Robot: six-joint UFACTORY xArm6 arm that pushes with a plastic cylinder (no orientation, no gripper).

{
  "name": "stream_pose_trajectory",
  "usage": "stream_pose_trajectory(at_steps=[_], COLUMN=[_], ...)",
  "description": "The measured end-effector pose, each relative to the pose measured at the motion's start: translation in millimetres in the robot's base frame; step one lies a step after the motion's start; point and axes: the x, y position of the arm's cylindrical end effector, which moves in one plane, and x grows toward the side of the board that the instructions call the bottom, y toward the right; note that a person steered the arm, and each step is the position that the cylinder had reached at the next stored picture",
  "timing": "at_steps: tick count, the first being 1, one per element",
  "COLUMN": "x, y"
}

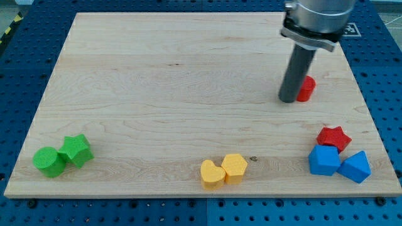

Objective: Slide the red circle closer to the group of blocks

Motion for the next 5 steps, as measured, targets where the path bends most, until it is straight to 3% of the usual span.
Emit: stream_pose_trajectory(at_steps=[2, 3, 4, 5], x=[23.1, 24.8, -5.0, -42.8], y=[16.6, -43.3, -75.7, -56.3])
